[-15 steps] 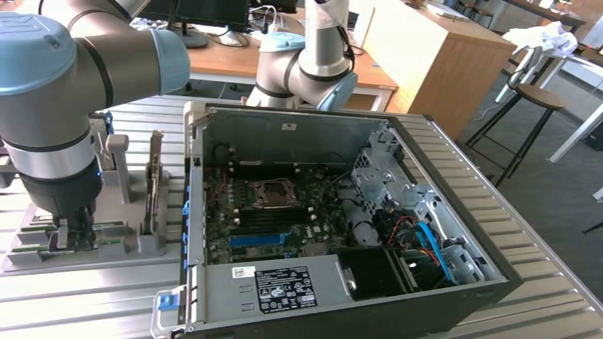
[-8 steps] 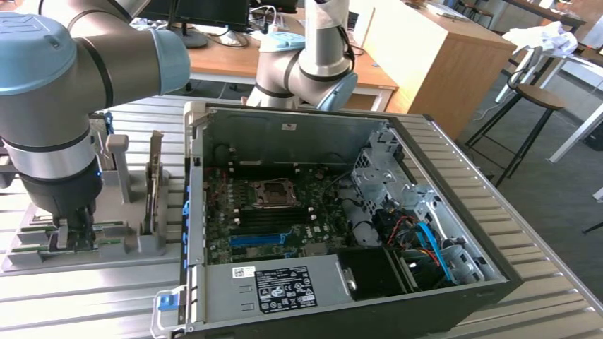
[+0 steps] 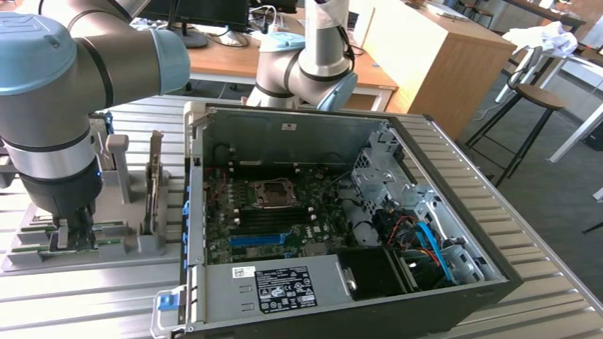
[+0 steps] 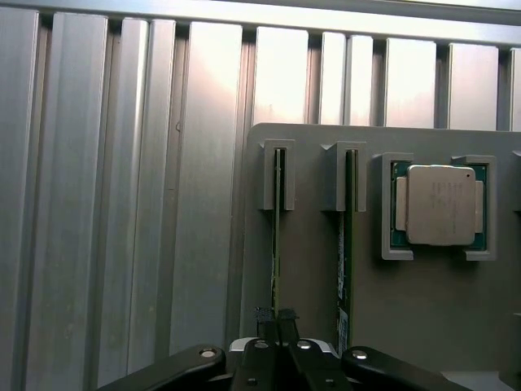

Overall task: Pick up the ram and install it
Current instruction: 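Pick up the ram and move it above insertion slot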

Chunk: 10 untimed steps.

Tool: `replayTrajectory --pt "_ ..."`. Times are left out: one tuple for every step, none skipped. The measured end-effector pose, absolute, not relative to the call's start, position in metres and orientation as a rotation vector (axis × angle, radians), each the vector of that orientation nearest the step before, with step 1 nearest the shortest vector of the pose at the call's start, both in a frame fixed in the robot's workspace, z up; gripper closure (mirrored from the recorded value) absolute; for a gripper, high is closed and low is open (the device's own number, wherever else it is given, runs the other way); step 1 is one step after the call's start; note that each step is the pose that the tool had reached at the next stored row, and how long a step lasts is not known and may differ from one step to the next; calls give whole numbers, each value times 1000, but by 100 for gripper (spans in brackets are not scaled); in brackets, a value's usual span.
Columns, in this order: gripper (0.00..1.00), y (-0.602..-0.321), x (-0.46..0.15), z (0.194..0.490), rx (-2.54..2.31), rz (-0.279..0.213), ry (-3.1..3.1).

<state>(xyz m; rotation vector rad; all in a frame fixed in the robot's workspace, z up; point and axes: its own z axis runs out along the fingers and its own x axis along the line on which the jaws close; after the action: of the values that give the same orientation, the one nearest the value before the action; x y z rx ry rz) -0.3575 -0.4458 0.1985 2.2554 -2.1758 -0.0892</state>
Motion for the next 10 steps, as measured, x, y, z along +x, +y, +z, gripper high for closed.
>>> replayTrajectory --pt "89 -446 -358 198 2255 -89 -2176" --pt "89 -446 -358 198 2255 -89 -2176" --pt "89 -446 -358 198 2255 -89 -2176" --pt "89 -446 -357 198 2255 -89 -2176" --pt "89 -446 -357 199 2256 -89 -2176" --pt "89 -446 -357 199 2255 -89 -2176" --pt "89 -446 -357 200 2255 -89 -2176" --pt "89 -446 -357 201 2255 -89 -2176" --pt "89 -446 -357 202 2255 -89 -2176" --pt "89 -446 -357 202 2255 -89 -2176"
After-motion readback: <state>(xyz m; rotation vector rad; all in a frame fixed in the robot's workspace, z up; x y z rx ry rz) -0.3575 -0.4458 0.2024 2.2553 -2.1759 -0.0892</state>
